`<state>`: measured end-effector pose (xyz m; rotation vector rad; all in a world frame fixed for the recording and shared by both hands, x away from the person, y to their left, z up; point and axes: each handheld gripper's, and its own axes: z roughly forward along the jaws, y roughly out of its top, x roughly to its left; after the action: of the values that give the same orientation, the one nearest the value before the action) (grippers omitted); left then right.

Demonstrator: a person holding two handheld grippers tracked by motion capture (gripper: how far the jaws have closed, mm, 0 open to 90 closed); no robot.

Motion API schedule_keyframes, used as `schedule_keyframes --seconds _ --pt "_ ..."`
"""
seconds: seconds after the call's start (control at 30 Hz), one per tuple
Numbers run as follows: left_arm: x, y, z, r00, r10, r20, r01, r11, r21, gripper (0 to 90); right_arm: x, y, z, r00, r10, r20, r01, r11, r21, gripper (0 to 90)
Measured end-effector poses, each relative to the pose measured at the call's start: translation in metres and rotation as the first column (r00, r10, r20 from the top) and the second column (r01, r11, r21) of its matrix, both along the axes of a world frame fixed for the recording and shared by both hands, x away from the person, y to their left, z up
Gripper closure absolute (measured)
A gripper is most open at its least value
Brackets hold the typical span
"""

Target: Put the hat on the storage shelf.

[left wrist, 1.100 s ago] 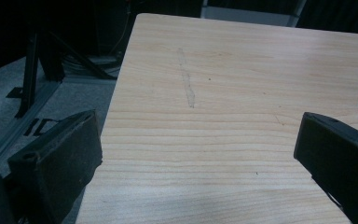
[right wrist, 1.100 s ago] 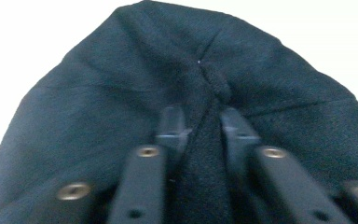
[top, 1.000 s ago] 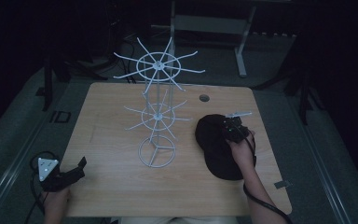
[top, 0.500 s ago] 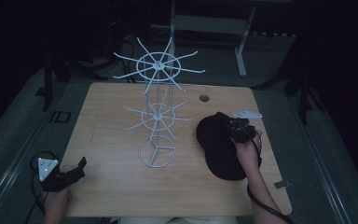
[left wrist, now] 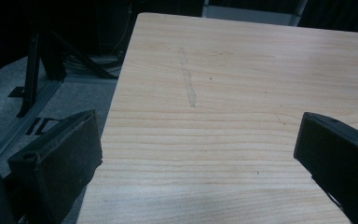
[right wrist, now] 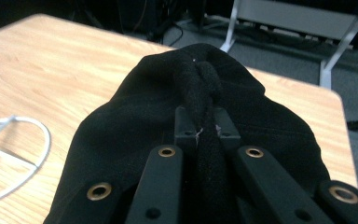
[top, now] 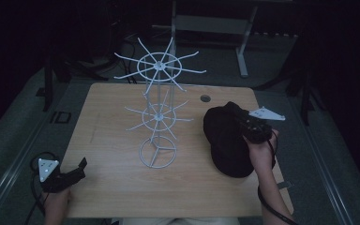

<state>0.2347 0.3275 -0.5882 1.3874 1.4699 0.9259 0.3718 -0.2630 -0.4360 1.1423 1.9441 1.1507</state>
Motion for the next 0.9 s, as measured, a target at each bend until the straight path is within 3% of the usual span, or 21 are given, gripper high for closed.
schedule_keyframes --seconds 0.5,0.53,0.63,0.83,0.87,0.9 --pt "0.000 0.000 0.000 1.0000 -0.001 0.000 0.001 1.0000 0.001 1.4 -0.039 -0.010 0.059 0.9899 0.023 0.140 -0.032 0.998 0.057 84.6" --pt "0.000 0.000 0.000 1.0000 0.000 -0.001 0.000 1.0000 0.001 1.4 -0.047 -0.010 0.072 0.9845 0.031 0.172 -0.043 0.997 0.064 84.6" --pt "0.000 0.000 0.000 1.0000 0.000 -0.001 0.000 1.0000 0.002 1.5 -0.053 -0.009 0.081 0.9801 0.035 0.196 -0.048 0.997 0.065 84.6" --pt "0.000 0.000 0.000 1.0000 0.001 -0.001 -0.001 1.0000 0.001 1.4 -0.076 -0.008 0.120 0.9536 0.059 0.295 -0.088 0.992 0.087 84.6" --pt "0.000 0.000 0.000 1.0000 0.001 -0.001 -0.001 1.0000 0.001 1.4 -0.084 -0.007 0.133 0.9413 0.067 0.331 -0.102 0.991 0.091 84.6" --pt "0.000 0.000 0.000 1.0000 0.001 -0.001 -0.001 1.0000 0.001 1.4 -0.084 -0.007 0.133 0.9413 0.067 0.331 -0.102 0.991 0.091 84.6"
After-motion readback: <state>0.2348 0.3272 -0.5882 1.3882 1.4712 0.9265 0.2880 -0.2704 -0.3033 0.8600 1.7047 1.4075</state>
